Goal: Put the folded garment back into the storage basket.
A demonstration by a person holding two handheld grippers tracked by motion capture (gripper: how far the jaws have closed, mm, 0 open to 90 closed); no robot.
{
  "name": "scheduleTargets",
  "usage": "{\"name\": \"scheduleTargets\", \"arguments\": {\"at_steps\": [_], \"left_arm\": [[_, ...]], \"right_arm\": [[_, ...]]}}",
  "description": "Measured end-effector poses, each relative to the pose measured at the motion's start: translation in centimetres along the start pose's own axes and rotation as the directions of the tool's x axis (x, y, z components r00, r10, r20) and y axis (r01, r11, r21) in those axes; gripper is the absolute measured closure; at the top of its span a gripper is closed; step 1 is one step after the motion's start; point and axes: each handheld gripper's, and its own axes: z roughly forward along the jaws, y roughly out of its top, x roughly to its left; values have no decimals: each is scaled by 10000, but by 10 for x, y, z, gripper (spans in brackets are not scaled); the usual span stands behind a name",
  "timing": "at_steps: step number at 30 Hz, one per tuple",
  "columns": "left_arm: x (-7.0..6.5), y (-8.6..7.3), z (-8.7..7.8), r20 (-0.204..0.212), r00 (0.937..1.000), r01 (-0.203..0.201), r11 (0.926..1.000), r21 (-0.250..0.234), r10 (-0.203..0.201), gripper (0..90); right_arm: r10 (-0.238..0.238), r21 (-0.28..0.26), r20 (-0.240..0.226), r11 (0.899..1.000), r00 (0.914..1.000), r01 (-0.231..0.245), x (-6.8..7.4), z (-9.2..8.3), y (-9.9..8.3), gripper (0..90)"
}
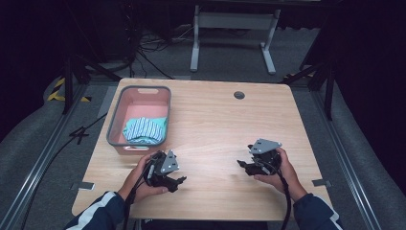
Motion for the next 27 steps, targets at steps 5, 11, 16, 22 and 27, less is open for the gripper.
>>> {"name": "scheduleTargets", "arguments": {"at_steps": [5, 11, 16, 22, 27], "left_arm": [[-3, -7, 10, 430, 9991, 64, 9999, 81, -68, 204], [-3, -11, 16, 887, 9961, 2, 9998, 206, -20, 194], [-3, -16, 22, 1143, 9934, -58, 9995, 311, 22, 185], [2, -21, 26, 1696, 9840, 533, 9985, 85, -540, 163], [5, -28, 29, 1941, 9793, 676, 9967, -450, -577, 142]], "right_arm": [[409, -10, -98, 9992, 9991, -410, -6, -4, -26, 324], [892, -138, -253, 9959, 9957, -896, -9, -12, -49, 321], [1340, -166, -312, 9908, 9905, -1346, -11, -21, -75, 303], [2163, -168, -399, 9760, 9755, -2171, -17, -26, -96, 271], [2269, -245, -301, 9734, 9734, -2277, -18, -28, -100, 234]]}}
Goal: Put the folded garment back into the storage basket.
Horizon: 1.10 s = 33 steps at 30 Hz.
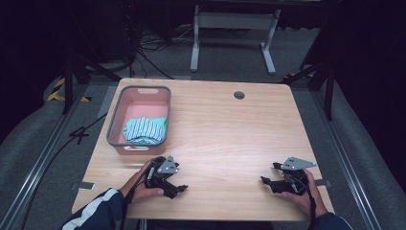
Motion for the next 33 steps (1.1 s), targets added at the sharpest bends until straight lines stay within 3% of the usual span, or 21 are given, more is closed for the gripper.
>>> {"name": "scheduleTargets", "arguments": {"at_steps": [33], "left_arm": [[1, 2, 3, 49, 10000, -79, 9999, 106, 78, 99]], "right_arm": [[77, 20, 39, 10000, 10000, -77, 0, -1, -1, 229]]}}
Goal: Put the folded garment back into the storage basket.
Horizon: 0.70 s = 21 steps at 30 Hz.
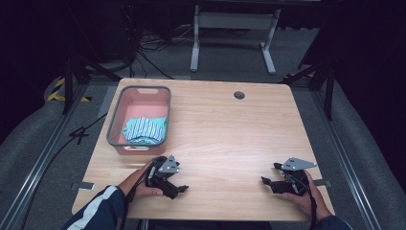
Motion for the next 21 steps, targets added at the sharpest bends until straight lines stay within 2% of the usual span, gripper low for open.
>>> {"name": "scheduleTargets", "arguments": {"at_steps": [21], "left_arm": [[0, 1, 2, 3, 10000, 86, 9999, -53, -86, 84]], "right_arm": [[1, 1, -1, 10000, 10000, -1, 0, 0, 0, 228]]}}
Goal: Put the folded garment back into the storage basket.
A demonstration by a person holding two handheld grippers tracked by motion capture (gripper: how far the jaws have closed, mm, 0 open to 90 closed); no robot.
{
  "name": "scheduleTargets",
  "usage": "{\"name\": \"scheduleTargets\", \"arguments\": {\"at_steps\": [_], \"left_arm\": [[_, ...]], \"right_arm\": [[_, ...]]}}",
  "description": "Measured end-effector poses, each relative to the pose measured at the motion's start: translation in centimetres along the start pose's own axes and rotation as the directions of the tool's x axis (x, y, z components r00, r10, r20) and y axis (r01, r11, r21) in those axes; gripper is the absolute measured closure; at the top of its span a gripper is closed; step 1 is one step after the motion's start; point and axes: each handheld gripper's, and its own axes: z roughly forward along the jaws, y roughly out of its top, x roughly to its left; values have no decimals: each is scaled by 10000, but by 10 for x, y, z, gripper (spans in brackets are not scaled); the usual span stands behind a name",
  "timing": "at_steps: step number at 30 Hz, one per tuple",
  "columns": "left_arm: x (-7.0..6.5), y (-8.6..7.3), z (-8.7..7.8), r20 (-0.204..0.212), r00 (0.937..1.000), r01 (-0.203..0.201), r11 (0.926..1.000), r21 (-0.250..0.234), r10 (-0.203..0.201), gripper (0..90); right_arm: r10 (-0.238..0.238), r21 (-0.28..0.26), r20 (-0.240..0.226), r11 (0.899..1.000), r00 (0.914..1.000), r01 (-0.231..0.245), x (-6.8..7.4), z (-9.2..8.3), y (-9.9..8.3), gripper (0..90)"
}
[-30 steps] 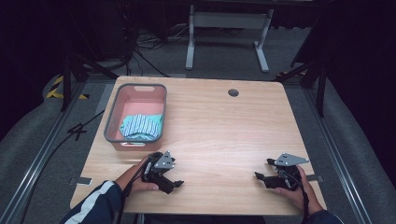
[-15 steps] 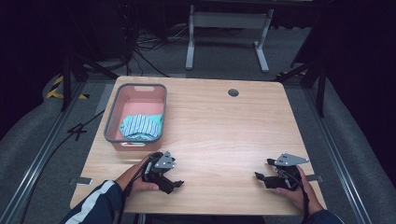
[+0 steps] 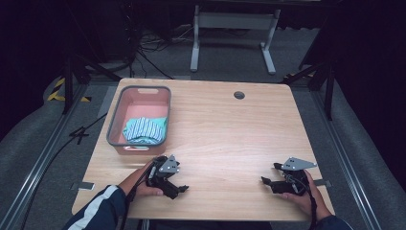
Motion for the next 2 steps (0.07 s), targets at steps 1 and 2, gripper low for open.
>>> {"name": "scheduleTargets", "arguments": {"at_steps": [1, 2], "left_arm": [[0, 0, 0, -3, 10000, 6, 10000, 15, -6, 83], [0, 0, 0, -3, 10000, 6, 10000, 15, -6, 83]], "right_arm": [[0, 2, 0, 10000, 10000, 0, 0, 0, 0, 228], [-1, -3, -2, 10000, 10000, 1, 0, 0, 0, 227]]}}
